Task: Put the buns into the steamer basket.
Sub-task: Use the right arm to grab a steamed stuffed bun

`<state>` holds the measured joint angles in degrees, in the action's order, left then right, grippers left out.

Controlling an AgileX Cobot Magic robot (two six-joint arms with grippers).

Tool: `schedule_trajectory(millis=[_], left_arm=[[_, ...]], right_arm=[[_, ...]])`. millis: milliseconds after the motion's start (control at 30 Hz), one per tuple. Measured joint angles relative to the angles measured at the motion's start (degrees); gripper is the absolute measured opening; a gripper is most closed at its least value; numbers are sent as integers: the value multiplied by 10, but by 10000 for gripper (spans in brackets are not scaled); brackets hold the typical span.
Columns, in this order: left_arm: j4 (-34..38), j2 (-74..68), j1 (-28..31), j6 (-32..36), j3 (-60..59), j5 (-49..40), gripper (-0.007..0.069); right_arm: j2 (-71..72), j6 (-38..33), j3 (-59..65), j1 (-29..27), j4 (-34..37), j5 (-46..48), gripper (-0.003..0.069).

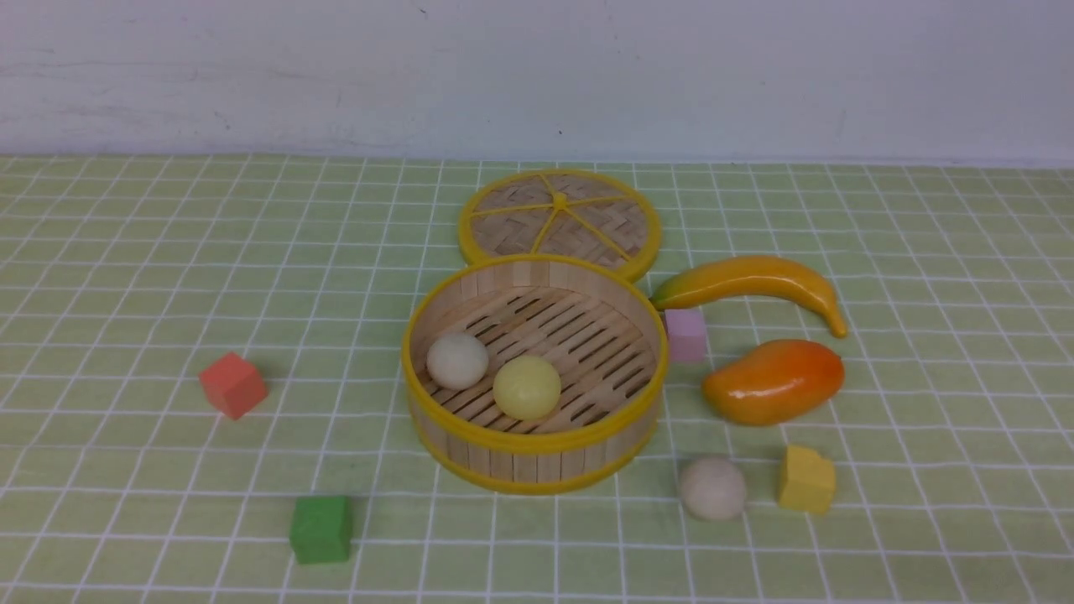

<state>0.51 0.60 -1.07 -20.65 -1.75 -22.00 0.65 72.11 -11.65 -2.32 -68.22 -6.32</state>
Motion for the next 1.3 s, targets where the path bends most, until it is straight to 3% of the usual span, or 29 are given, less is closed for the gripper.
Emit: schedule_trajectory(millis=[167, 333, 433, 533, 667, 967, 1133, 1200, 1300], left_arm=[[0, 0, 0, 0, 0, 0, 85], [0, 0, 0, 0, 0, 0, 92], [0, 0, 0, 0, 0, 0, 92], [0, 0, 0, 0, 0, 0, 97], [0, 0, 0, 0, 0, 0, 103], [0, 0, 0, 0, 0, 0, 111], [0, 0, 0, 0, 0, 0, 112], [0, 0, 0, 0, 0, 0, 112], [0, 0, 0, 0, 0, 0, 112]], right_arm=[[-25, -14, -104, 0, -19, 71, 239], [-142, -18, -173, 0, -34, 220, 239], [-243, -25, -193, 0, 68, 301, 239], [-327, -86, -212, 0, 202, 317, 239], [-456, -301, -278, 0, 454, 343, 239], [-664, -916, -427, 0, 1017, 470, 239], [-745, -1144, -434, 1, 1274, 522, 239], [-773, -1199, -434, 9, 1318, 557, 239], [-804, -1240, -434, 43, 1330, 589, 239]])
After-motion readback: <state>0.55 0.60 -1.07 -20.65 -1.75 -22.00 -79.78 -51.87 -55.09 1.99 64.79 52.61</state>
